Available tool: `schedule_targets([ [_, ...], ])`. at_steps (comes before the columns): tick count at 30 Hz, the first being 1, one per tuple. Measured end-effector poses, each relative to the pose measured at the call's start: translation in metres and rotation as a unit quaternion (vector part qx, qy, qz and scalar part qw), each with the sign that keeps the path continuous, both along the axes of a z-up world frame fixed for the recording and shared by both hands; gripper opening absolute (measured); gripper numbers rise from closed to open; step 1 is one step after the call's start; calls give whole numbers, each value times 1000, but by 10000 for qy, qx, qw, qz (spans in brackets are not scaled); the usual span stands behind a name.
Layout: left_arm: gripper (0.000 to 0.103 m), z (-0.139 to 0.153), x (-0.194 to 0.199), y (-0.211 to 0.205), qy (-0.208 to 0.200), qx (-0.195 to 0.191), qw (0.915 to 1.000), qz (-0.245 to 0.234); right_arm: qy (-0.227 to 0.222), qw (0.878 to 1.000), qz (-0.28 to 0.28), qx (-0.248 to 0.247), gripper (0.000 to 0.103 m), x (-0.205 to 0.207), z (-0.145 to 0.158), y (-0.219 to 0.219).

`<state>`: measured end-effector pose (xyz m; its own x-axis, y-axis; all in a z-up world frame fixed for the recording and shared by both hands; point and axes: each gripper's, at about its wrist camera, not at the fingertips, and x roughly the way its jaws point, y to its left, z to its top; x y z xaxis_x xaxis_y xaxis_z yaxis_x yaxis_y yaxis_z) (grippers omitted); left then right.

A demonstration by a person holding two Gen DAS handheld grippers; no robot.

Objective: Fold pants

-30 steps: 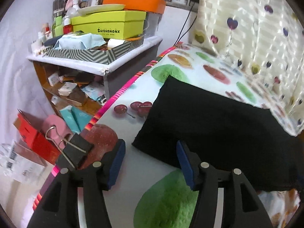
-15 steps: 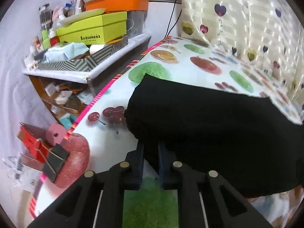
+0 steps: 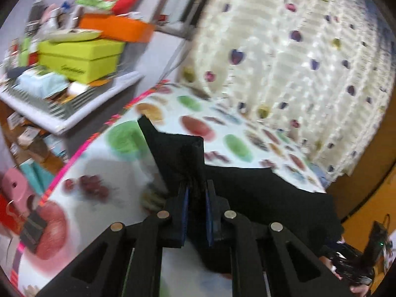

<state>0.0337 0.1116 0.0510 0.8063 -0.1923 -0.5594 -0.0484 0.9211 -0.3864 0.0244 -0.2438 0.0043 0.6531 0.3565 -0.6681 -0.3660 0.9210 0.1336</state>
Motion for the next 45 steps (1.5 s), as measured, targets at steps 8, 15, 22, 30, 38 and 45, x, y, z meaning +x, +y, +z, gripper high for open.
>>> schedule_targets([
  [8, 13, 18, 27, -82, -192, -4, 9921, -1238, 24, 9999, -80, 97, 44, 1, 0, -5],
  [15, 13, -6, 39, -166, 175, 112, 9702, -2413, 74, 9997, -213, 135, 44, -1, -3, -14],
  [22, 15, -51, 40, -188, 818, 243, 9583, -2728, 140, 9992, -270, 251, 44, -1, -5, -21],
  [30, 44, -28, 16, -158, 438, -171, 9585, -2812, 179, 9985, -168, 495, 44, 3, 0, -17],
  [38, 46, -26, 20, -89, 491, 448, 9920, -1069, 475, 9935, 267, 996, 44, 20, -1, 4],
  [45, 46, -50, 33, -84, 1029, 627, 9896, -786, 870, 9917, 191, 929, 44, 53, -16, 25],
])
